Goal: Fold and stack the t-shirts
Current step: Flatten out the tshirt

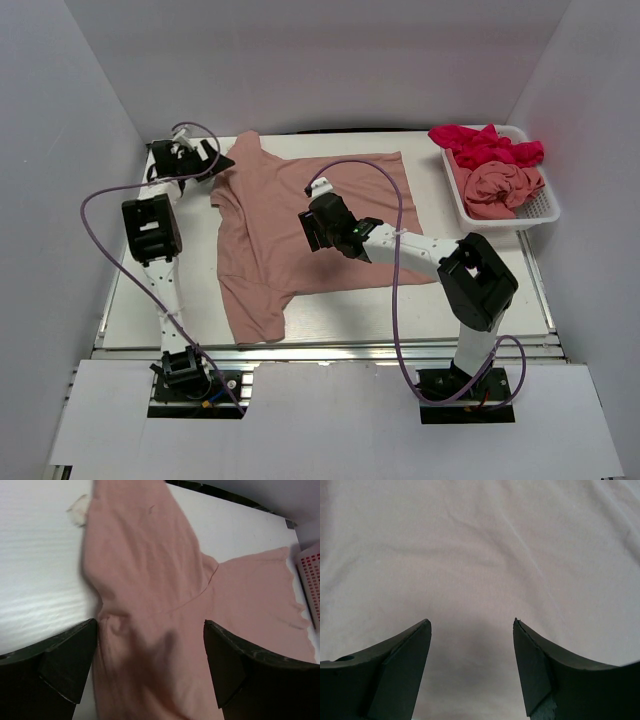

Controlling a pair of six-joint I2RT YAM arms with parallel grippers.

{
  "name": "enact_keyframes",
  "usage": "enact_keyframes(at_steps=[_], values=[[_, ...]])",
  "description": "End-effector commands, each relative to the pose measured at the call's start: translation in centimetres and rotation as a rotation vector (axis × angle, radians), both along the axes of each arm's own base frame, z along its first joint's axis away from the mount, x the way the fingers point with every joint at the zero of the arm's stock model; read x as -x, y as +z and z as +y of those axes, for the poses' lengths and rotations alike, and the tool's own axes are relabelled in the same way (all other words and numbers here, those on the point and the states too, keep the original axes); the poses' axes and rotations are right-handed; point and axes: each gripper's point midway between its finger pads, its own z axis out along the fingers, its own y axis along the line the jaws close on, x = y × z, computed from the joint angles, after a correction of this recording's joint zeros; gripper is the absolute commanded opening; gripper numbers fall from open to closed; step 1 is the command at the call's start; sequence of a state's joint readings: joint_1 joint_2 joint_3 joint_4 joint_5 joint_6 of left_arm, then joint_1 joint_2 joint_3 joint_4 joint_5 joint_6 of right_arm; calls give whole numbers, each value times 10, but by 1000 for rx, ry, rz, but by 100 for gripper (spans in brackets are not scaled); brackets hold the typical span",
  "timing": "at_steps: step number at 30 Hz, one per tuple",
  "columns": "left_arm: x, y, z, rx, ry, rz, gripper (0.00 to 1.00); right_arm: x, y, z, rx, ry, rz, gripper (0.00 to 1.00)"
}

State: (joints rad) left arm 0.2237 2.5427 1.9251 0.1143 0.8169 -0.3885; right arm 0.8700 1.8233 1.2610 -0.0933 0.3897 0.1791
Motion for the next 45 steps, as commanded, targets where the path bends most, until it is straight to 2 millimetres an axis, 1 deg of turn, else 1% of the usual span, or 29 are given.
enact_keyframes(at_steps=[1, 2, 3, 6, 9, 10, 11, 12, 14, 15, 17, 18, 20, 22, 23, 25, 26, 27, 29, 32, 33, 35, 37, 38, 39, 41, 43, 44, 45], values=[[4, -34, -55, -40, -95, 108, 95, -13, 16, 12, -58, -18, -42, 71], [3, -43, -61, -45, -99, 127, 94, -13, 14, 10, -53, -22, -43, 71], [-8, -30, -71, -51, -105, 93, 93, -13, 13, 9, -49, -26, -43, 70], [-22, -19, -78, -31, -89, 47, 88, -11, 7, 2, -31, -38, -46, 70], [-28, -17, -74, -64, -71, 24, 81, -10, 3, 1, -31, -38, -46, 70], [-32, -15, -68, -98, -52, 14, 81, -10, 1, 1, -30, -35, -42, 70], [-28, -19, -66, -122, -49, 42, 80, -9, -1, 1, -31, -35, -38, 69], [-29, -10, -62, -174, -55, 9, 79, -9, -4, 2, -29, -32, -33, 69], [-27, -9, -49, -265, -23, 14, 79, -6, -9, 3, -35, -28, -17, 69], [-28, 8, -42, -331, -23, -35, 80, -4, -13, 3, -34, -25, -6, 69], [-30, 17, -28, -419, 17, -44, 80, 0, -18, 4, -40, -21, 14, 68], [-31, 26, -20, -458, 25, -63, 80, -2, -17, 7, -61, -17, 4, 68], [-38, 55, -6, -526, 55, -106, 80, 1, -21, 8, -66, -15, 20, 68], [-42, 76, 10, -564, 85, -136, 80, 4, -23, 8, -75, -11, 30, 68], [-45, 91, 16, -578, 103, -159, 80, 6, -27, 7, -75, -8, 39, 68], [-47, 108, 30, -619, 135, -186, 81, 8, -28, 9, -89, 0, 46, 68], [-47, 123, 35, -635, 150, -213, 81, 9, -28, 10, -94, 5, 49, 68], [-47, 128, 40, -660, 164, -222, 81, 11, -29, 11, -98, 8, 51, 68], [-45, 134, 39, -663, 163, -229, 83, 12, -29, 11, -102, 11, 55, 68], [-39, 118, 34, -637, 133, -187, 83, 12, -23, 11, -110, 10, 47, 68], [-33, 98, 30, -611, 117, -144, 83, 12, -24, 10, -109, 10, 48, 68], [-32, 83, 26, -568, 121, -127, 83, 13, -20, 9, -113, 10, 42, 68], [-29, 58, 20, -529, 104, -90, 83, 13, -20, 9, -112, 11, 41, 68], [-28, 51, 17, -503, 102, -70, 83, 13, -20, 9, -111, 10, 41, 68], [-28, 33, 17, -490, 93, -42, 83, 13, -20, 9, -111, 11, 39, 68], [-24, 16, 12, -476, 66, -7, 82, 11, -20, 10, -108, 10, 36, 68], [-15, -9, 11, -477, 49, 42, 81, 7, -19, 7, -94, -4, 21, 68], [-12, -14, 11, -486, 41, 46, 80, 5, -19, 7, -90, -9, 13, 67], [-11, -15, 11, -490, 40, 41, 80, 0, -18, 3, -74, -35, -6, 68]])
